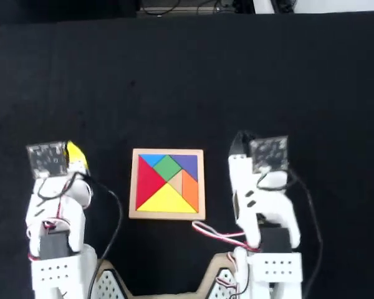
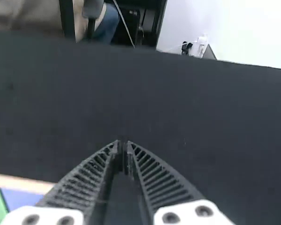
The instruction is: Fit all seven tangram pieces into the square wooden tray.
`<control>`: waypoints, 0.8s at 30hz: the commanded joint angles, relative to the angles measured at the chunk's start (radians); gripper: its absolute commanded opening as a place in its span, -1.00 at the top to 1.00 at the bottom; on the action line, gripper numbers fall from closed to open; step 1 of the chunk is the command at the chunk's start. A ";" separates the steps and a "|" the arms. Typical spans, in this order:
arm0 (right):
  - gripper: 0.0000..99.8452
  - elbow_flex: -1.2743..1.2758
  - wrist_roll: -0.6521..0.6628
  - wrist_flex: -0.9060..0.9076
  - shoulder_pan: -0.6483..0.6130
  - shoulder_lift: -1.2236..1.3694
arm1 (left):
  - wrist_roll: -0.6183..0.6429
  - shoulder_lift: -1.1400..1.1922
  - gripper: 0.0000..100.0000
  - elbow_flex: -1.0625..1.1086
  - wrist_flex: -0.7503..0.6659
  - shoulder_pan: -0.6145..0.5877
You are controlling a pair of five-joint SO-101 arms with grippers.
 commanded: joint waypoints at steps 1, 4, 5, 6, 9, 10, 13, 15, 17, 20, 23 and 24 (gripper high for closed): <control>0.98 0.030 0.034 0.094 0.011 -0.104 | -0.031 -0.054 0.94 0.022 0.009 -0.015; 0.98 0.039 0.029 0.140 0.011 -0.133 | -0.031 0.003 0.94 0.025 0.026 0.007; 0.98 0.039 0.029 0.153 0.011 -0.134 | -0.031 0.017 0.94 0.025 0.029 0.013; 0.98 0.039 0.029 0.166 0.009 -0.136 | -0.031 0.031 0.94 0.027 0.028 0.016; 0.98 0.039 0.029 0.187 0.011 -0.139 | -0.032 0.048 0.94 0.030 0.035 0.008; 0.98 0.039 0.031 0.199 0.011 -0.139 | -0.032 0.052 0.94 0.030 0.044 0.008; 0.98 0.039 0.034 0.272 0.011 -0.139 | -0.069 0.049 0.93 0.030 0.173 0.015; 0.98 0.039 0.035 0.354 0.011 -0.139 | -0.130 0.049 0.93 0.030 0.267 0.016; 0.98 0.039 0.037 0.439 0.005 -0.139 | -0.186 0.049 0.94 0.030 0.336 0.007; 0.98 0.039 0.029 0.511 0.020 -0.139 | -0.226 0.049 0.94 0.030 0.388 0.005; 0.98 0.039 0.029 0.483 0.117 -0.140 | -0.206 0.048 0.93 0.021 0.384 -0.027; 0.98 0.039 0.029 0.460 0.155 -0.140 | -0.192 0.048 0.93 0.022 0.382 -0.041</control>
